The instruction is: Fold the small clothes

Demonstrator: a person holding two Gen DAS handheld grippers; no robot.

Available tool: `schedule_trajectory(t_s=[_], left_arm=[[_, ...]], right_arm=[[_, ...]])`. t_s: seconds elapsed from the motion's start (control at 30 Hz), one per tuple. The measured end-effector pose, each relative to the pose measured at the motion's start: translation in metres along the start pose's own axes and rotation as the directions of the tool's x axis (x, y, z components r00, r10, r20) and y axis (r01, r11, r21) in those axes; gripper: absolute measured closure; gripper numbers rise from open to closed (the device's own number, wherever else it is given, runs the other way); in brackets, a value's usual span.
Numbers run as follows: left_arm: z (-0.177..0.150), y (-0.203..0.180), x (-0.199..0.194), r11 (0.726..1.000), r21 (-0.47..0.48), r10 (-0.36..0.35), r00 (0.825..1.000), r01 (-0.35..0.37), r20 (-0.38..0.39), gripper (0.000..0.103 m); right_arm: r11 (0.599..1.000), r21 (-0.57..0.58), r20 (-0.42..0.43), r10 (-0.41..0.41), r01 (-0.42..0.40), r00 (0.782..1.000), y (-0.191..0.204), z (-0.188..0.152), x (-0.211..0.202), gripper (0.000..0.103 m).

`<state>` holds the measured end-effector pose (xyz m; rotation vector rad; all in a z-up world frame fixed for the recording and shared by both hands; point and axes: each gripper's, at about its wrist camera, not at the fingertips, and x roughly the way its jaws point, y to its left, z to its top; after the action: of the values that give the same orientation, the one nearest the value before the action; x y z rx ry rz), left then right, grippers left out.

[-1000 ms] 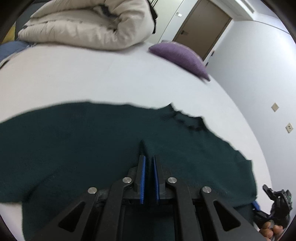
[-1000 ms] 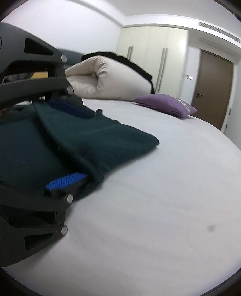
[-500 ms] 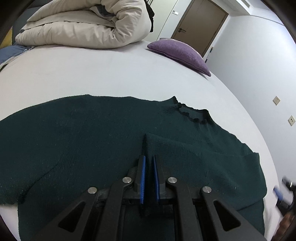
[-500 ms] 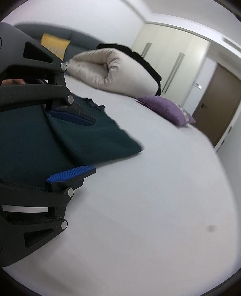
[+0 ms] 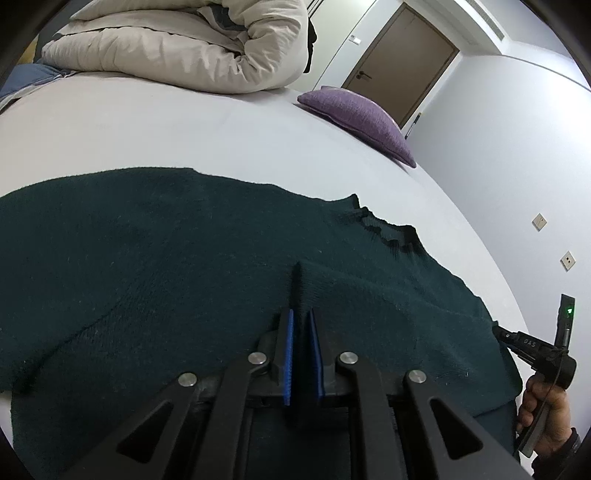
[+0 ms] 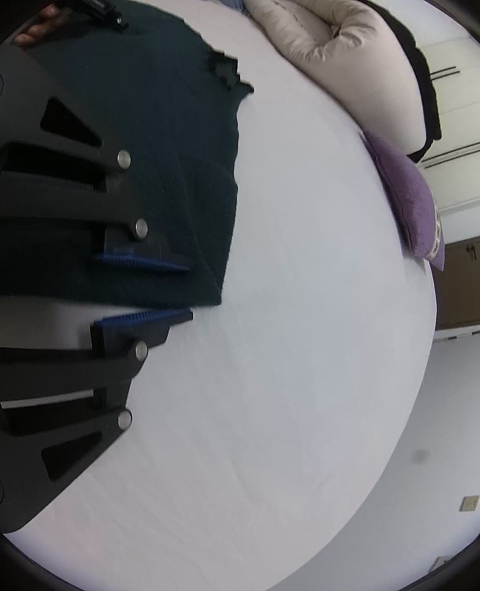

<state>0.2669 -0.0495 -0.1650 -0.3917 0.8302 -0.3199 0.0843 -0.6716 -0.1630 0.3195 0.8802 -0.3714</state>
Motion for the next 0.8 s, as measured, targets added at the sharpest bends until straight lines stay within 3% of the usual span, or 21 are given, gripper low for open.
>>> schedule_trajectory(t_s=[0.2, 0.27, 0.33, 0.4, 0.47, 0.57, 0.63, 0.73, 0.8], left_arm=[[0.000, 0.000, 0.000, 1.000, -0.002, -0.003, 1.000, 0.003, 0.002, 0.089], [0.000, 0.001, 0.000, 1.000, -0.010, -0.011, 1.000, 0.011, 0.000, 0.089], [0.000, 0.001, 0.000, 1.000, -0.012, -0.014, 1.000, 0.014, 0.002, 0.089], [0.000, 0.002, 0.000, 1.000, -0.011, -0.012, 1.000, 0.012, 0.002, 0.089], [0.000, 0.002, 0.000, 1.000, -0.012, -0.013, 1.000, 0.013, 0.001, 0.089], [-0.001, 0.001, 0.000, 1.000, -0.011, -0.012, 1.000, 0.013, 0.002, 0.089], [-0.001, 0.001, 0.000, 1.000, -0.008, -0.010, 1.000, 0.010, 0.002, 0.089], [0.000, 0.002, 0.000, 1.000, -0.014, -0.014, 1.000, 0.014, 0.000, 0.089], [0.004, 0.004, -0.001, 0.999, -0.027, -0.031, 0.999, 0.030, -0.014, 0.088]], right_arm=[[0.993, 0.107, 0.030, 0.044, -0.047, 0.999, -0.026, -0.003, -0.008, 0.094], [0.989, 0.145, 0.046, 0.013, -0.020, 0.999, -0.037, -0.009, -0.025, 0.093], [0.978, 0.189, 0.103, 0.069, -0.088, 0.992, -0.042, -0.017, -0.053, 0.088], [0.975, 0.146, 0.121, 0.150, -0.167, 0.981, -0.032, -0.035, -0.077, 0.088], [0.979, 0.059, 0.074, 0.190, -0.194, 0.979, -0.013, -0.052, -0.082, 0.088], [0.988, 0.009, -0.042, 0.153, -0.153, 0.987, -0.004, -0.077, -0.058, 0.090], [0.979, 0.050, -0.001, 0.200, -0.200, 0.980, -0.016, -0.078, -0.053, 0.094], [0.992, 0.117, 0.010, 0.042, -0.043, 0.999, -0.035, -0.077, -0.056, 0.093], [0.978, 0.197, 0.013, 0.071, -0.072, 0.997, -0.045, -0.080, -0.065, 0.092]])
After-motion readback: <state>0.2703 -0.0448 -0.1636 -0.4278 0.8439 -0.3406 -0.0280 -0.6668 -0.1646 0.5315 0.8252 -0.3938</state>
